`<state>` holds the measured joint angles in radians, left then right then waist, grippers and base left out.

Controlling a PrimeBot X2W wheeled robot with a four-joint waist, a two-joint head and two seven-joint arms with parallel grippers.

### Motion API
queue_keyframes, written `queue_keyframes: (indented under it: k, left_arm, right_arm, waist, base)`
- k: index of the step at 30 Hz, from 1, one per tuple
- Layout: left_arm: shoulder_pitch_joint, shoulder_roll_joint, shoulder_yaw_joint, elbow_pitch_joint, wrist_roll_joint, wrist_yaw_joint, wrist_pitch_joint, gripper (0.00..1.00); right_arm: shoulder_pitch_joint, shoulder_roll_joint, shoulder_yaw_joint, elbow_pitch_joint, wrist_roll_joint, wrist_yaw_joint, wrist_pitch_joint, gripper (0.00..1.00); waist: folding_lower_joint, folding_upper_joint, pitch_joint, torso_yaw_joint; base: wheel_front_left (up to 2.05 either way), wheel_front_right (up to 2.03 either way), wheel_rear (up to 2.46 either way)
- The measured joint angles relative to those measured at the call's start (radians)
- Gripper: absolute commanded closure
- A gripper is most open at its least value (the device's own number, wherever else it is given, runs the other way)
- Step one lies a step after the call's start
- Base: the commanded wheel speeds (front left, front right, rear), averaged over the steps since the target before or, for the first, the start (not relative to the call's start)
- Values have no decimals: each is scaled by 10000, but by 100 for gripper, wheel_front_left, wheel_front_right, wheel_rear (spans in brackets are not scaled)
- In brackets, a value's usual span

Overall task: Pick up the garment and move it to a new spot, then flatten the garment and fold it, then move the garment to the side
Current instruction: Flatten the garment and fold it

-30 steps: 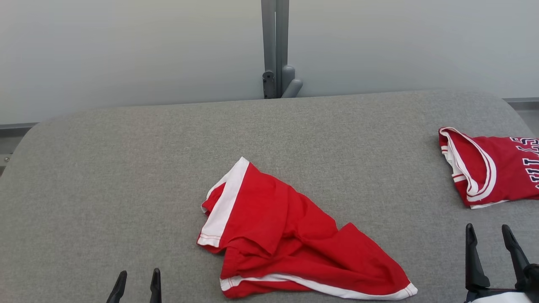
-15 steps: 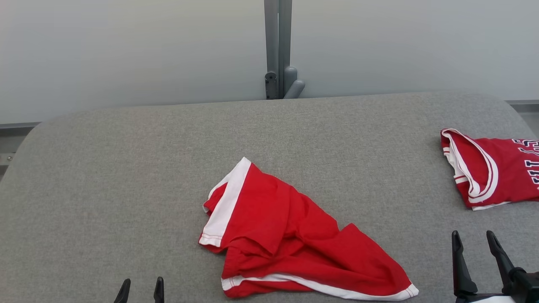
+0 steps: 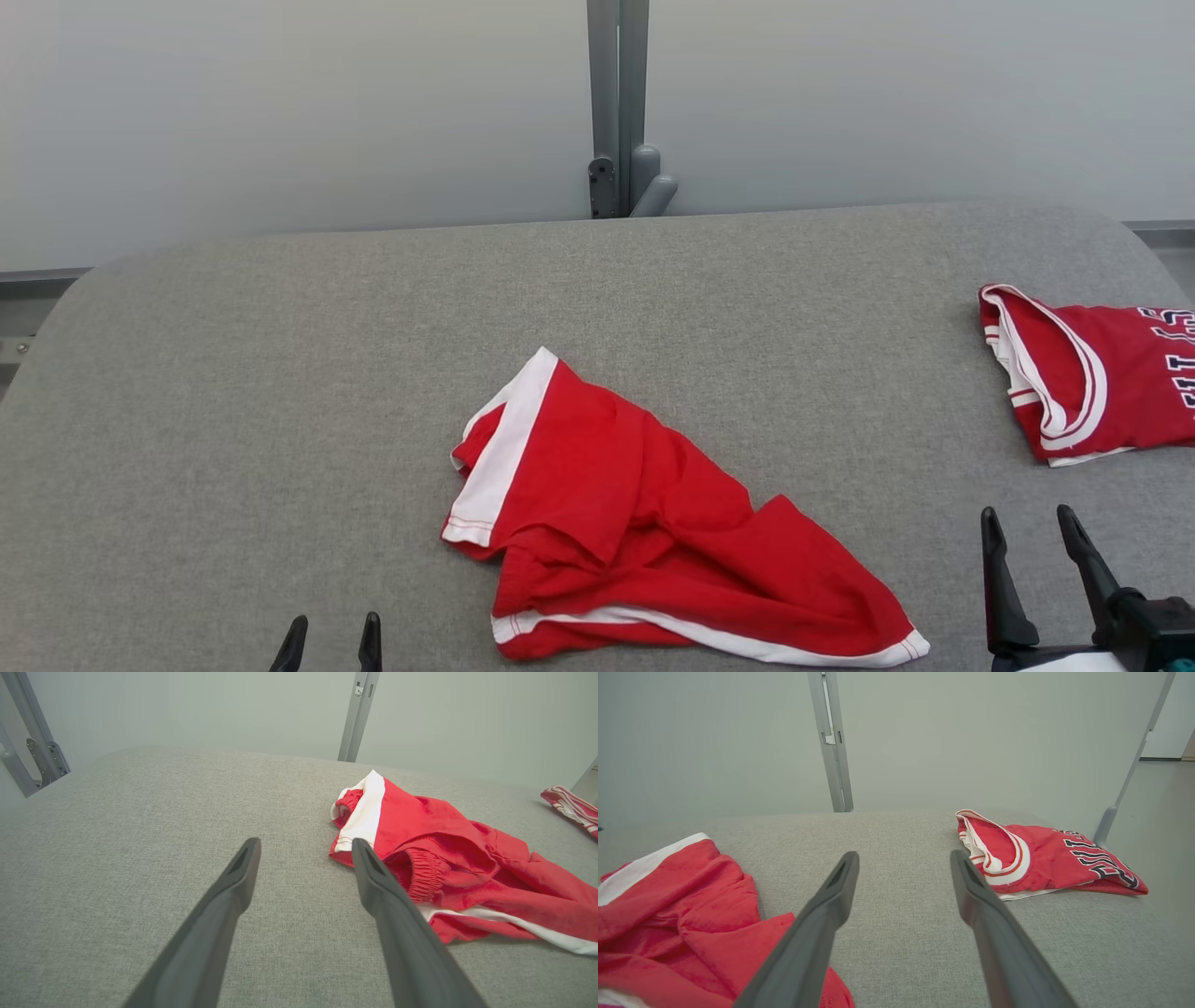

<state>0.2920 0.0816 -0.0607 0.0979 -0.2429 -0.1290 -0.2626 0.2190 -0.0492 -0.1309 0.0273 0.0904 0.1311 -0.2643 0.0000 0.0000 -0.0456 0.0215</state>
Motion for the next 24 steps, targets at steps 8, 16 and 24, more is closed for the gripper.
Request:
queue_keyframes:
  k: [8, 16, 24]
  left_arm:
    - [-61, 462, -1350, 771, -391, -2, 4, 0]
    - [-814, 777, -2263, 1014, -974, -2, 1030, 0]
    - [-1199, 838, -2543, 1252, -1229, -2, 1404, 0]
  right_arm:
    - [19, -1204, 1756, 1300, 345, 0, 46, 0]
    - [-514, -3358, 3948, 1634, 1093, 0, 2520, 0]
    - [-1134, -4454, 5354, 1601, 1835, 0, 3421, 0]
  waist:
    - [0, 0, -9, -53]
    - [0, 0, 187, -240]
    - [0, 0, 443, -374]
  base:
    - [0, 0, 0]
    - [0, 0, 0]
    - [0, 0, 0]
